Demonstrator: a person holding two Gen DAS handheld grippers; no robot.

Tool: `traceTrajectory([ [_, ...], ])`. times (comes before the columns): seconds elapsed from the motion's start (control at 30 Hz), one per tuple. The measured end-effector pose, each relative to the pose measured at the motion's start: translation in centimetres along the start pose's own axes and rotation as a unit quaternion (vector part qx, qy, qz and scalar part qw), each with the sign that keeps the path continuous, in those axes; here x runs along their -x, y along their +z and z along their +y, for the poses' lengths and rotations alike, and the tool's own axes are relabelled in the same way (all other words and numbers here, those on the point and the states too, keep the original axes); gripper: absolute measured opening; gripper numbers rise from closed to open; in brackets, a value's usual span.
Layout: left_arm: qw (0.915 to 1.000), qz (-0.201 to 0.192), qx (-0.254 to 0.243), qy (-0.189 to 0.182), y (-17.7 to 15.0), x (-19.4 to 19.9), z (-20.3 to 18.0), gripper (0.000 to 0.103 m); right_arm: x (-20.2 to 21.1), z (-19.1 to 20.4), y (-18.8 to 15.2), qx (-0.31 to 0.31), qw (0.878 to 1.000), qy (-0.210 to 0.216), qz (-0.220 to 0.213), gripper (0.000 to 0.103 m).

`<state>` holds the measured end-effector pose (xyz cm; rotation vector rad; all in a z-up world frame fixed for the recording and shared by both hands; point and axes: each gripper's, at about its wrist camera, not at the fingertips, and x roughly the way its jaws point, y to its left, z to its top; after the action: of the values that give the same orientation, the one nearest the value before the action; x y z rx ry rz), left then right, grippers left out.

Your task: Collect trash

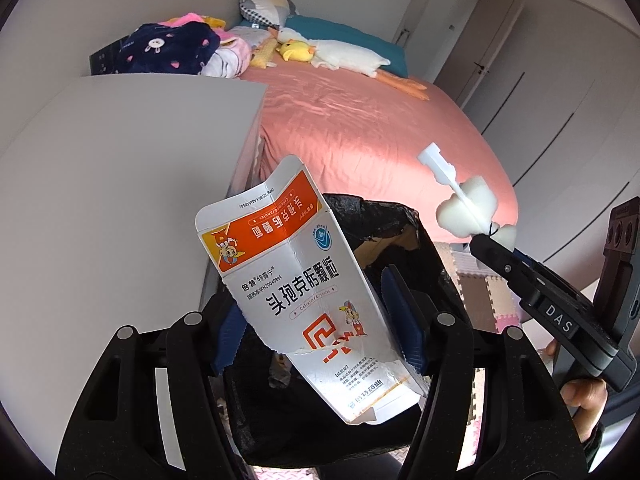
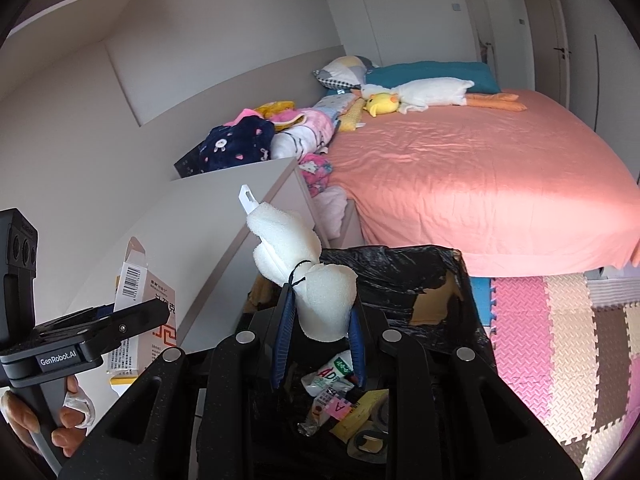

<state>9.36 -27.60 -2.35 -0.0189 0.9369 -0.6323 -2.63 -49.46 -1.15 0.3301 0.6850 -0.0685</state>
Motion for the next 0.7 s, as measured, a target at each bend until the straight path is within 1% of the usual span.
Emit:
traceTrajectory([
  [0.23, 0.9989, 0.015, -0.044, -0.004, -0.2, -1.1, -2.1, 0.063, 0.0, -1.7, 0.0, -0.022, 1.000, -0.015, 0.002, 0.026],
  [0.33, 0.9976, 0.024, -0.064, -0.011, -0.3, -1.4, -2.7, 0.067, -0.1, -2.0, 0.1, -0.026, 0.999, -0.017, 0.004, 0.026],
  [0.4, 0.9968, 0.028, -0.072, -0.023, -0.4, -1.5, -3.0, 0.082, -0.1, -2.0, 0.4, -0.029, 0.999, -0.012, 0.007, 0.044],
  [0.43, 0.9970, 0.025, -0.070, -0.021, -0.3, -1.5, -3.0, 0.098, 0.1, -2.0, 0.5, -0.033, 0.999, -0.016, 0.001, 0.072],
  [0.47, 0.9973, 0.020, -0.068, -0.020, -0.4, -1.4, -3.0, 0.097, 0.4, -1.9, 0.6, -0.034, 0.999, -0.020, -0.006, 0.086],
  [0.5, 0.9973, 0.020, -0.068, -0.018, -0.4, -1.4, -2.8, 0.097, 0.7, -2.0, 0.6, -0.035, 0.999, -0.022, -0.012, 0.087],
  [0.57, 0.9975, 0.025, -0.063, -0.018, -0.4, -1.5, -2.6, 0.097, 0.8, -2.0, 0.6, -0.039, 0.999, -0.019, -0.011, 0.087],
  [0.7, 0.9991, 0.006, -0.043, -0.005, -0.6, -1.1, -1.6, 0.097, 0.7, -2.2, 0.6, -0.042, 0.999, -0.020, -0.009, 0.087],
])
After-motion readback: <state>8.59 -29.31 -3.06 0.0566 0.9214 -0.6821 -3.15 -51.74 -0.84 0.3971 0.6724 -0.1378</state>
